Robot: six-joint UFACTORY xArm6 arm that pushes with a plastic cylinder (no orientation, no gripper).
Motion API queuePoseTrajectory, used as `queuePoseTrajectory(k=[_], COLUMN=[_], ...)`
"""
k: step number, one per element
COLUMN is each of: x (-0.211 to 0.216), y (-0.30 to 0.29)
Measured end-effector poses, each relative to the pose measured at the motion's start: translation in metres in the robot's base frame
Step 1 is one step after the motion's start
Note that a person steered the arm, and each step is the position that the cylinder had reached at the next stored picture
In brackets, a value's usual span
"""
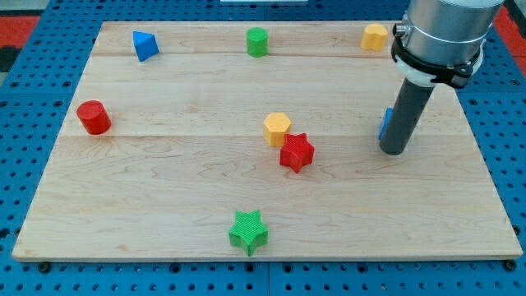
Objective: Keep arm in between green star and blue cube
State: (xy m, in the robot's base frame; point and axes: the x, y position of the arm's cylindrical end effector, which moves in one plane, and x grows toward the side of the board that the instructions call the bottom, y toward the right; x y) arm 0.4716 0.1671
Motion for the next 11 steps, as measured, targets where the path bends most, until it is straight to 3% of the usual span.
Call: queuePoseTrajectory(k=[11], x=[0.020], y=[-0.055])
